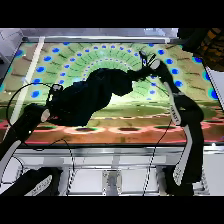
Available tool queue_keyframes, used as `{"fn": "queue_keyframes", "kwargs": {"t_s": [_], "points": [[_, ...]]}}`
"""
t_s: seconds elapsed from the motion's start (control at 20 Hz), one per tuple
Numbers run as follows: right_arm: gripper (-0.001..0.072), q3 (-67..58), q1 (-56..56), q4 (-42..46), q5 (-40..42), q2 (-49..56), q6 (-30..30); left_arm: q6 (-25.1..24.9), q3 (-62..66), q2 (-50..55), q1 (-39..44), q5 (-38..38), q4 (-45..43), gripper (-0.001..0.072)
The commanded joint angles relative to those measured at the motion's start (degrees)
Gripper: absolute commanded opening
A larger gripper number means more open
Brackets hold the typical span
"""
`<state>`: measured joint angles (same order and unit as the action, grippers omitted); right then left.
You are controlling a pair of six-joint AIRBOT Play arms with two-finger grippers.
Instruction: Fold the clothes and pants, and hang the long-sleeved shirts on hangers.
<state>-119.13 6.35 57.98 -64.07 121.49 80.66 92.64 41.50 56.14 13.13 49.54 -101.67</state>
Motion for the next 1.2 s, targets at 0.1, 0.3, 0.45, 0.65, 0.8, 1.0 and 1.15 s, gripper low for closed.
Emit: {"fn": "queue_keyframes", "kwargs": {"t_s": [0.1,0.3,0.45,0.65,0.8,1.0,1.15], "points": [[0.0019,2.6,-6.8,23.6,-22.7,-18.8,-2.4,0.0,2.4,-7.5,0.0,0.0,0.1,0.0133],[0.002,3.8,-14.1,24.4,-31.1,-28.4,-3.8,0.6,3.8,-13.2,-0.7,1.5,0.1,0.0281],[0.002,7.3,-18.7,24.4,-35.9,-31.9,-3.7,0.3,3.8,-14.4,-3.2,7.3,0.1,0.0282],[0.0019,25.6,-25.2,25.7,-35.3,-37.7,-3.8,-3.1,3.8,-14.4,-6.3,12.4,0.1,0.0283],[0.002,43.1,-31.1,26.3,-28.7,-42.8,-5.4,-3.1,3.8,-14.3,-6.9,12.4,0.8,0.0282],[0.0024,59.4,-38.6,26.4,-23.3,-45.8,-8.3,-7.5,3.8,-14.2,-6.9,12.2,8.0,0.0282],[0.0071,63.8,-42.5,26.5,-20.3,-45.8,-8.3,-7.7,3.8,-12.7,-6.9,12.3,10.8,0.0282]]}}
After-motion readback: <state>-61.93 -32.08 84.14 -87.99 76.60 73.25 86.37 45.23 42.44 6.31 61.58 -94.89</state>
